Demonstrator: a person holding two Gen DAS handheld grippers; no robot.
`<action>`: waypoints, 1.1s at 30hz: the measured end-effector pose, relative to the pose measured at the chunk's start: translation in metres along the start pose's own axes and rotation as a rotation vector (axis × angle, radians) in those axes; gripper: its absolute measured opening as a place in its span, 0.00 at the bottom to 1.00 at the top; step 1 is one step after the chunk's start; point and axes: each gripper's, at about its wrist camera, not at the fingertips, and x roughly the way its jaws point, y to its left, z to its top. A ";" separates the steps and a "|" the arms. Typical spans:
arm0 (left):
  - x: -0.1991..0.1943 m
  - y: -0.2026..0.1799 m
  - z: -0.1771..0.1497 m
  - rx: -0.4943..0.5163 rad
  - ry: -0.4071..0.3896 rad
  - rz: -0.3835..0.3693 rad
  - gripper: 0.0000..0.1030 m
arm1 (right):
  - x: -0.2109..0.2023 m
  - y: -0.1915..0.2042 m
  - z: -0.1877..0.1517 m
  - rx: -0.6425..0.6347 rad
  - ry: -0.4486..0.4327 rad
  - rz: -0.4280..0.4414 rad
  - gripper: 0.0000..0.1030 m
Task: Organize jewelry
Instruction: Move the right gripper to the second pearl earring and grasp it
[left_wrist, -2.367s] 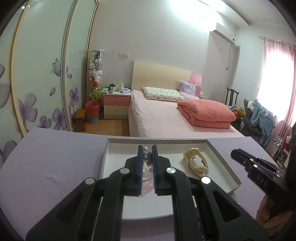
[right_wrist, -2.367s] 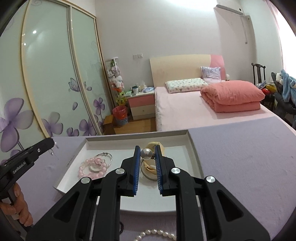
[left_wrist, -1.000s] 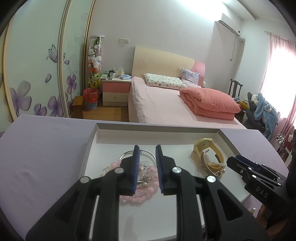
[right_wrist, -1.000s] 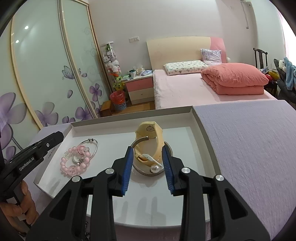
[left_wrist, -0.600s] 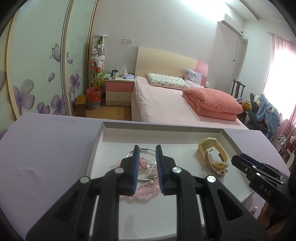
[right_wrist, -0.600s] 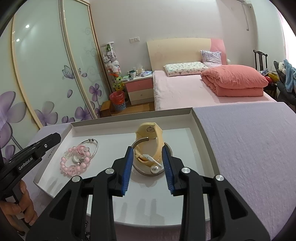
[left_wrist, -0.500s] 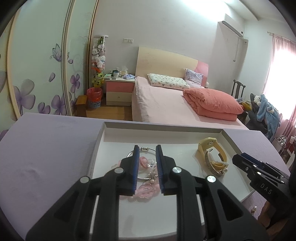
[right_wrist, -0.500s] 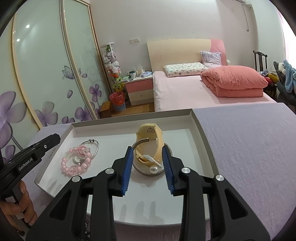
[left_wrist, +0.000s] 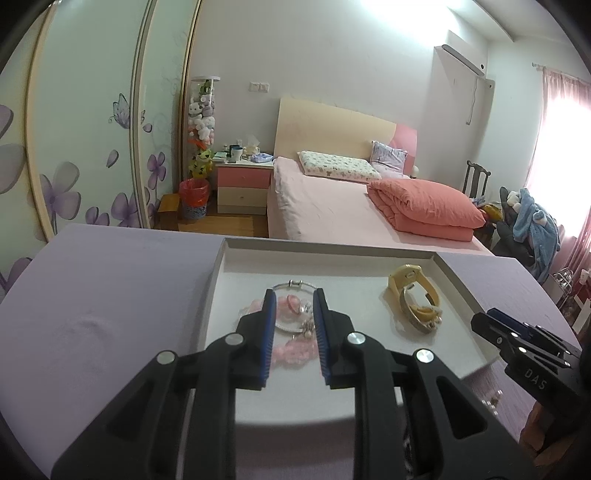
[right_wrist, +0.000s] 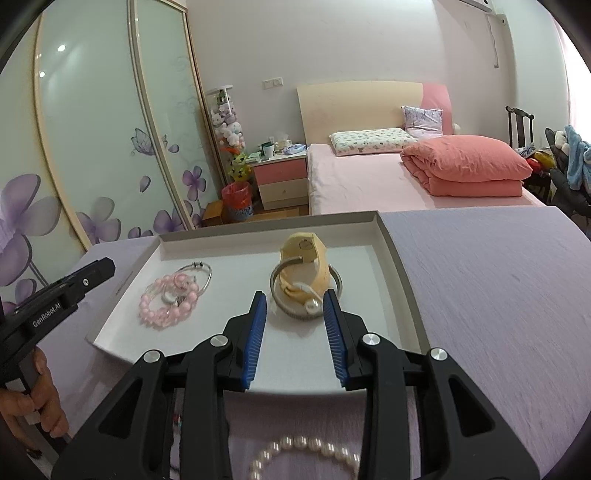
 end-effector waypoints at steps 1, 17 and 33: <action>-0.005 0.001 -0.002 -0.001 -0.001 0.000 0.21 | -0.006 -0.001 -0.004 -0.003 0.003 0.000 0.32; -0.085 0.013 -0.076 -0.012 0.072 -0.029 0.29 | -0.065 -0.016 -0.070 0.010 0.098 -0.012 0.32; -0.091 0.002 -0.097 0.003 0.120 -0.055 0.30 | -0.030 -0.048 -0.062 0.106 0.200 -0.124 0.32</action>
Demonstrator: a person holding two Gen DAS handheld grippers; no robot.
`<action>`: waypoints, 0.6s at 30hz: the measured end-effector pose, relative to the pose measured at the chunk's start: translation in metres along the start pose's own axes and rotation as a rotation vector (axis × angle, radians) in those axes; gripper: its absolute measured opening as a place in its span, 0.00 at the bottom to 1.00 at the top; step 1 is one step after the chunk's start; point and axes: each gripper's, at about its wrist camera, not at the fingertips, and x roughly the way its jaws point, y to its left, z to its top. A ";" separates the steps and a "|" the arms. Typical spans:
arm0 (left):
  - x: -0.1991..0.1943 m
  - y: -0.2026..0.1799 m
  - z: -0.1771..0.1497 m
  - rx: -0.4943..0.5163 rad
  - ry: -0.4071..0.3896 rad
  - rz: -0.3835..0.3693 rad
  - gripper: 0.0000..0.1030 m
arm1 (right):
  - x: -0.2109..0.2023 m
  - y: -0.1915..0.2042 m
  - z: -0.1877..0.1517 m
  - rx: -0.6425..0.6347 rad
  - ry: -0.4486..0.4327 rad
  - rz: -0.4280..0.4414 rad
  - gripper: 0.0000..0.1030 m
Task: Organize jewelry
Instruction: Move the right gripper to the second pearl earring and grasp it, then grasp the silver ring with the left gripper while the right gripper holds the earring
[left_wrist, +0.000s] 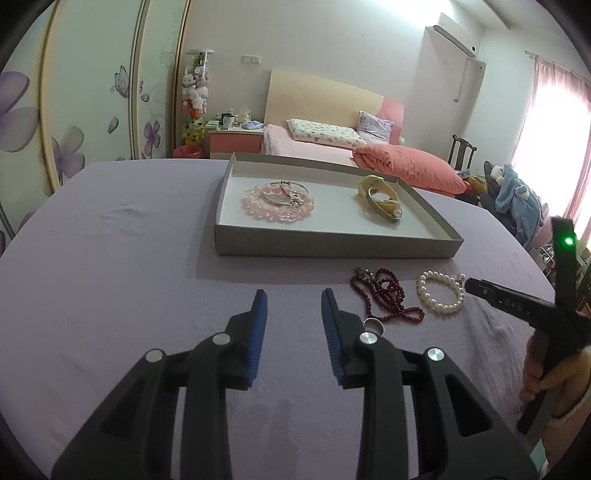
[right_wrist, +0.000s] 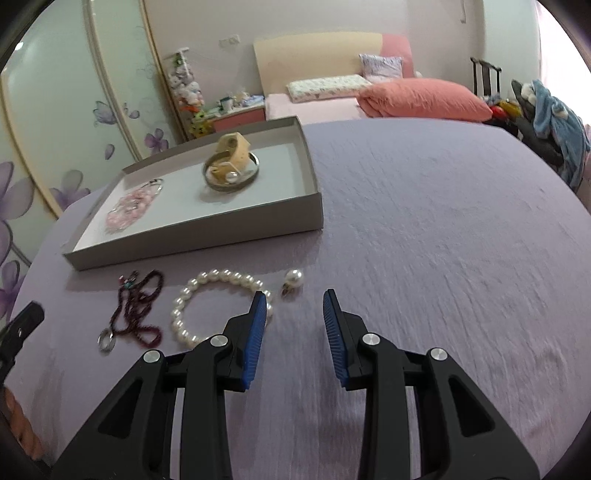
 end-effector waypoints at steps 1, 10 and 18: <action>0.000 -0.001 0.001 0.001 0.000 -0.001 0.30 | 0.002 0.001 0.003 0.000 -0.001 -0.002 0.32; 0.005 -0.003 -0.002 0.005 0.017 -0.001 0.31 | 0.016 0.008 0.008 -0.052 0.044 -0.046 0.14; 0.011 -0.019 -0.002 0.035 0.040 -0.045 0.37 | 0.000 -0.013 -0.003 -0.032 0.042 -0.068 0.14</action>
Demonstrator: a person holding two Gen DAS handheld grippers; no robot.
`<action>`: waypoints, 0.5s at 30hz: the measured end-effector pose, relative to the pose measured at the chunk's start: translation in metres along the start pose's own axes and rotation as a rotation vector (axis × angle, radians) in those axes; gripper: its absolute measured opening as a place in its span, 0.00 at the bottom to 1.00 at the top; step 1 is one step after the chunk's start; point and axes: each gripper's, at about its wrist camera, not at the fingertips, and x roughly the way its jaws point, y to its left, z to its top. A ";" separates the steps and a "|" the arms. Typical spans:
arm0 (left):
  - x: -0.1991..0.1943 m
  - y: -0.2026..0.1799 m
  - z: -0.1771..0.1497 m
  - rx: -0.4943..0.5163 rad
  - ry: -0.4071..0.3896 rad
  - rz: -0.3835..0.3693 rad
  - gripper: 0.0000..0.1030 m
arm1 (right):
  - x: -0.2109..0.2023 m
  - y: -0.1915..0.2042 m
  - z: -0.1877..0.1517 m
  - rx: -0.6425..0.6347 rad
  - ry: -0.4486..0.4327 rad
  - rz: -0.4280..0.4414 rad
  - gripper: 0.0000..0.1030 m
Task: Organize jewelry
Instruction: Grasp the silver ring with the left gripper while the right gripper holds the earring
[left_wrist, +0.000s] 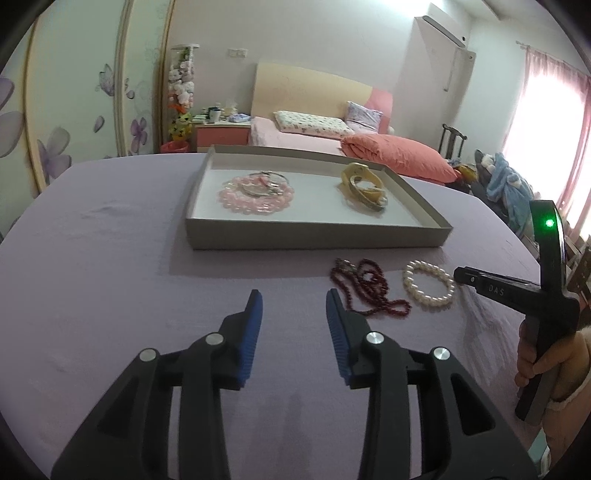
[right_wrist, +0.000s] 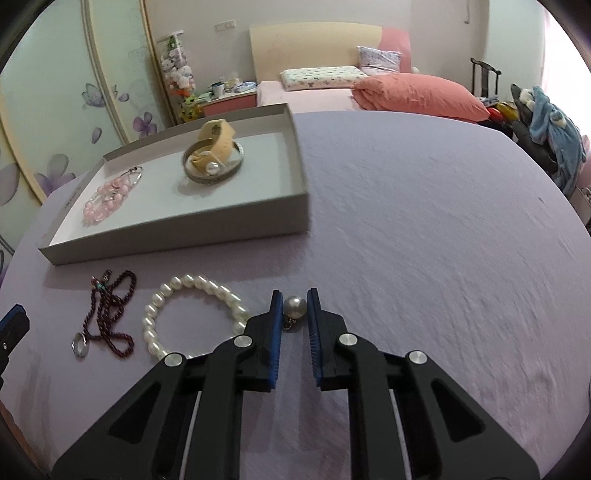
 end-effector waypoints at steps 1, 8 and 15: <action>0.001 -0.003 0.000 0.007 0.006 -0.008 0.39 | -0.002 -0.003 -0.002 0.005 0.000 -0.001 0.14; 0.019 -0.033 -0.007 0.083 0.095 -0.046 0.43 | -0.013 -0.013 -0.013 0.016 0.002 0.005 0.14; 0.043 -0.047 -0.012 0.109 0.186 -0.031 0.43 | -0.011 -0.014 -0.012 0.023 0.002 0.024 0.14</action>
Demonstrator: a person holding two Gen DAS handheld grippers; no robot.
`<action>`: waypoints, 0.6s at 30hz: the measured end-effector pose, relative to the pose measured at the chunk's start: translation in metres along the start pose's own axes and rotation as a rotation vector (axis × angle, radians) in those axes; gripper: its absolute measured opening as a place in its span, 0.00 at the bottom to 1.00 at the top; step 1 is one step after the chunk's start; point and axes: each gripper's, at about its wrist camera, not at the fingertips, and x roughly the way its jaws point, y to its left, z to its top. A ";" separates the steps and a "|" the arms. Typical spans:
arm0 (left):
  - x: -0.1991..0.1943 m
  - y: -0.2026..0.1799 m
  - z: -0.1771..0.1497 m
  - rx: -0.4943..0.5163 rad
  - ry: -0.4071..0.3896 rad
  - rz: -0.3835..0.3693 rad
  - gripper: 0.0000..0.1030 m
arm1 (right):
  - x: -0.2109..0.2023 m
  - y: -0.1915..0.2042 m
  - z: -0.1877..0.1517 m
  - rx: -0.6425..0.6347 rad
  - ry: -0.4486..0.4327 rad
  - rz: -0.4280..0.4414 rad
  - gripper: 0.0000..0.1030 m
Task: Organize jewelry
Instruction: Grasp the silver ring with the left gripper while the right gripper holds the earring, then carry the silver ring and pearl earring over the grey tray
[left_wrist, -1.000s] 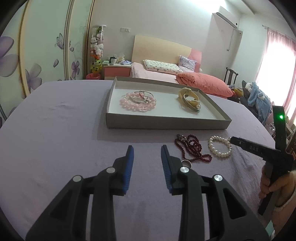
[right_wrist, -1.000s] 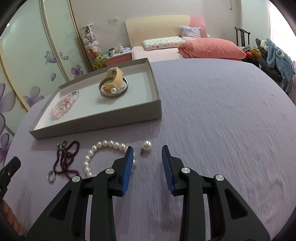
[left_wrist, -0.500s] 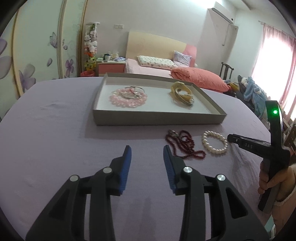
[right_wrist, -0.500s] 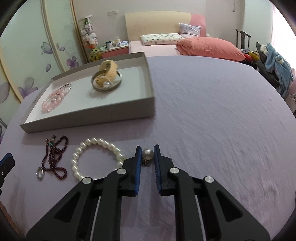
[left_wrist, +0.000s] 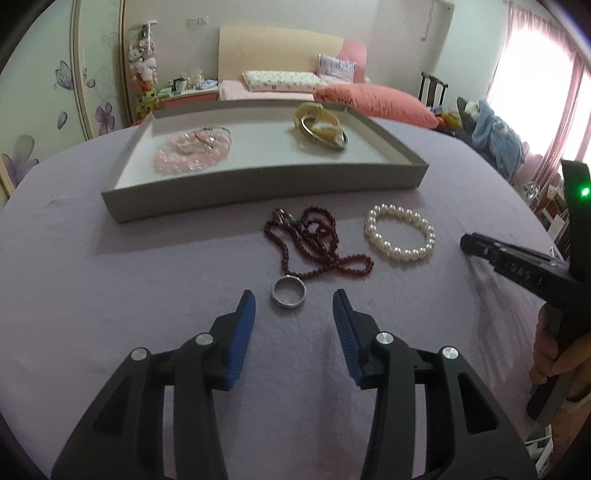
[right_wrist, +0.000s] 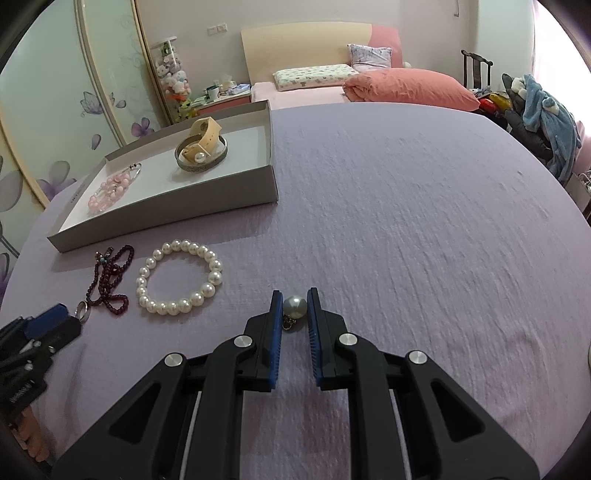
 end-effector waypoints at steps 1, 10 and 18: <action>0.001 -0.001 0.000 0.002 0.003 0.005 0.43 | 0.000 0.000 0.000 0.001 0.000 0.002 0.14; 0.008 -0.005 0.007 0.005 0.005 0.032 0.31 | 0.000 -0.002 -0.001 0.007 -0.001 0.011 0.14; 0.007 -0.003 0.008 0.012 0.005 0.033 0.21 | 0.000 -0.002 -0.001 0.007 -0.001 0.011 0.14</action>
